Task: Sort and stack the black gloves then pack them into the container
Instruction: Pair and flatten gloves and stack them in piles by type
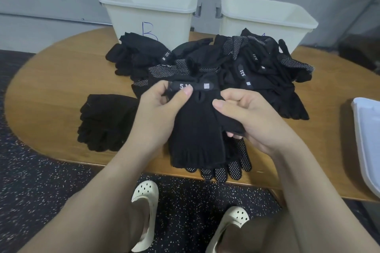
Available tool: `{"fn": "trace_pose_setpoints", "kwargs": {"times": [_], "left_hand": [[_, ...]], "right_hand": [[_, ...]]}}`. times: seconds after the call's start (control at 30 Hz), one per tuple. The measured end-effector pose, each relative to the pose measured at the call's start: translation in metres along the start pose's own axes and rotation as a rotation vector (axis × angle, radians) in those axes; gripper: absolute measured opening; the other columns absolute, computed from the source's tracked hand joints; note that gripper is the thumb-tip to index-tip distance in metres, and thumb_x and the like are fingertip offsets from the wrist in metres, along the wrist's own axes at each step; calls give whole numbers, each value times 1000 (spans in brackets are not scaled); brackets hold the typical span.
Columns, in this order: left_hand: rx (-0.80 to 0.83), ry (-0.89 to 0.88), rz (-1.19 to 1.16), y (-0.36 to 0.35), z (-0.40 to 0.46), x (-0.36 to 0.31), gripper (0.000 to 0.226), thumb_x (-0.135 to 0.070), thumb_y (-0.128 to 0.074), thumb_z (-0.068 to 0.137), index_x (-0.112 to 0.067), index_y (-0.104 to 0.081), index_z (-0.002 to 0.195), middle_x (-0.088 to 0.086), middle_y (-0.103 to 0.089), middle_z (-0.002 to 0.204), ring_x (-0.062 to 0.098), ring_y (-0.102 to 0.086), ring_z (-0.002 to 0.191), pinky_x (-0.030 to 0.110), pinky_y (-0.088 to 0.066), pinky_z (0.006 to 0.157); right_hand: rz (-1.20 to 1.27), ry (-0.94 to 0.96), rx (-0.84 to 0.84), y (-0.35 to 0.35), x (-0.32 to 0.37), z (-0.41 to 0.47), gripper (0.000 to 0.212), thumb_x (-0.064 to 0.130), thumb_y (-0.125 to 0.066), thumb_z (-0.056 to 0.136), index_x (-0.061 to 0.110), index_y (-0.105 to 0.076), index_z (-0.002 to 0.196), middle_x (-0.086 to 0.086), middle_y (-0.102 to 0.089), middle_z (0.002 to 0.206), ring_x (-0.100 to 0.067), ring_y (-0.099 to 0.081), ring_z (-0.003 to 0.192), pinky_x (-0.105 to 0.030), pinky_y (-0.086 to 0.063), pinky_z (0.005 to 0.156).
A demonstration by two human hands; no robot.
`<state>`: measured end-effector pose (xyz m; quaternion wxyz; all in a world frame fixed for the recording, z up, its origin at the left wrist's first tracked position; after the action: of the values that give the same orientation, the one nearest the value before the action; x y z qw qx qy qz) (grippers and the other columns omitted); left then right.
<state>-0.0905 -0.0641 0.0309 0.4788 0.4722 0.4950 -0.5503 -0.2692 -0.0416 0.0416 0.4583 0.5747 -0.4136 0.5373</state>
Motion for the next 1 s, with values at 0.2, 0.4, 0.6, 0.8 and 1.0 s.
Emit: {"fn": "trace_pose_setpoints", "kwargs": {"times": [0.2, 0.4, 0.6, 0.8, 1.0], "left_hand": [[15, 22, 341, 7, 10, 19, 19, -39, -72, 93, -20, -69, 95, 7, -77, 84, 31, -75, 83, 56, -61, 79], [-34, -5, 785, 13, 17, 26, 34, -45, -73, 91, -21, -55, 73, -6, -59, 58, 14, -58, 60, 33, -47, 61], [1, -44, 883, 13, 17, 27, 37, -46, -74, 89, -26, -57, 115, -13, -64, 89, 6, -62, 85, 31, -53, 82], [21, -50, 692, 11, 23, 26, 12, -37, -72, 93, -27, -74, 98, -12, -71, 81, 2, -65, 72, 22, -53, 75], [62, -61, 668, 11, 24, 25, 18, -26, -77, 90, -26, -75, 107, -12, -71, 90, 7, -67, 85, 26, -56, 85]], "right_hand": [[-168, -57, -266, 21, -13, -1, 5, 23, -78, 91, 19, -76, 88, -5, -64, 67, -17, -57, 60, -26, -48, 58], [-616, -1, -368, 30, -23, 6, 14, 36, -81, 85, 26, -72, 88, 8, -58, 60, -1, -48, 52, -20, -40, 59], [-784, -81, -302, 31, -35, 10, 21, 41, -81, 84, 31, -62, 83, 10, -53, 59, -1, -50, 54, -17, -39, 56], [-851, -48, -310, 27, -31, 9, 21, 41, -80, 84, 34, -60, 86, 10, -54, 65, -6, -52, 64, -27, -40, 61], [-868, 10, -314, 19, -27, 9, 27, 52, -79, 80, 33, -61, 90, 14, -56, 82, -1, -53, 77, -28, -44, 69]]}}
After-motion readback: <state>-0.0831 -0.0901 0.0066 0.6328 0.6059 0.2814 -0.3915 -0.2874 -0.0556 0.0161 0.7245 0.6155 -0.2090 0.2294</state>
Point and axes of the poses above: each hand's wrist, its own z-axis towards the middle knuckle, its own y-axis out of the back of the hand, x = y × z, the point moved 7 cm from there along z, towards the middle knuckle
